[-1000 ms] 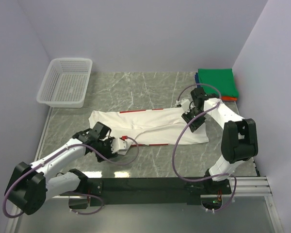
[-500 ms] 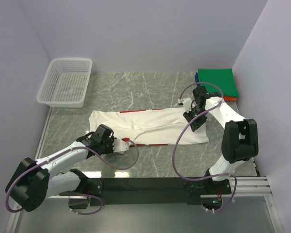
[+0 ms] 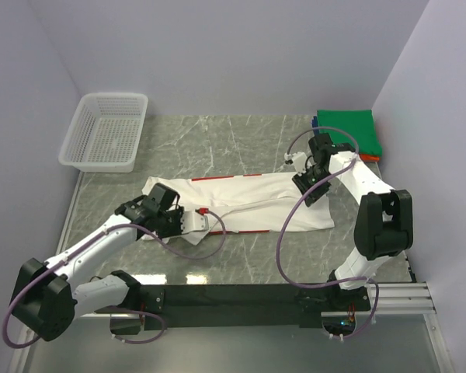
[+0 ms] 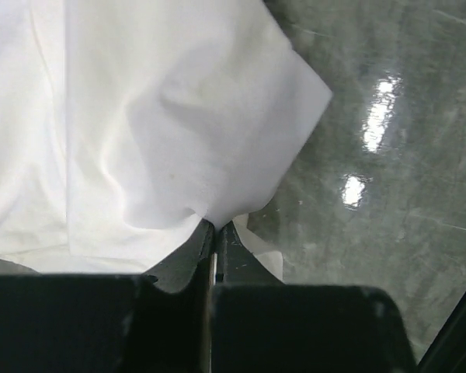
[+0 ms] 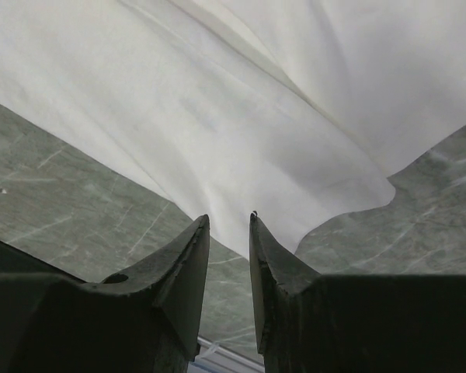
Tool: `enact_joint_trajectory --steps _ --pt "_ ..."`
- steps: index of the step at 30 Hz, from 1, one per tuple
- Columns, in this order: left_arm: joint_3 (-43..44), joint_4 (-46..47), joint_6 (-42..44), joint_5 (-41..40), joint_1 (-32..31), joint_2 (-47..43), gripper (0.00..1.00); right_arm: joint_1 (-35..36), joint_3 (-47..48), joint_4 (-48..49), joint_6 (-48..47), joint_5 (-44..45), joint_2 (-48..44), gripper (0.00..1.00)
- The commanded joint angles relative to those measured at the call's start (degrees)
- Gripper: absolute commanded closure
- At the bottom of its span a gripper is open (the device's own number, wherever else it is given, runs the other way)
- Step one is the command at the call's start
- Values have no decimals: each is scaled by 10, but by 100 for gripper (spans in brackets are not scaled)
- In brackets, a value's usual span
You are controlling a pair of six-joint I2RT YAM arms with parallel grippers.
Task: Fold and stack the t-shirts
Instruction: Fold the tshirt
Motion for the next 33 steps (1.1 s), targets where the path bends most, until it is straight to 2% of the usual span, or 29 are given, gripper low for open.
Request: enact_joint_trajectory --steps 1,8,14,17,20,23,27,31,33 --pt "46 -21 16 47 30 34 99 -3 36 -14 -4 -23 1 65" --pt "195 0 27 95 154 185 99 -3 71 -20 -1 -43 23 65" --pt "340 2 17 126 192 338 99 -3 93 -24 1 -54 46 65" --pt "396 16 5 138 211 401 91 -2 97 -24 5 -65 53 65" --pt "445 21 -9 151 230 445 72 0 102 -25 11 -91 62 65" --pt "486 24 -30 162 243 469 62 7 113 -24 21 -127 68 65" --pt "509 65 -76 154 260 468 59 27 131 7 48 -154 75 65" --pt "523 -1 -99 197 277 458 55 75 197 30 99 -166 106 64" --pt "515 -8 -122 205 287 452 49 111 227 51 115 -167 132 64"
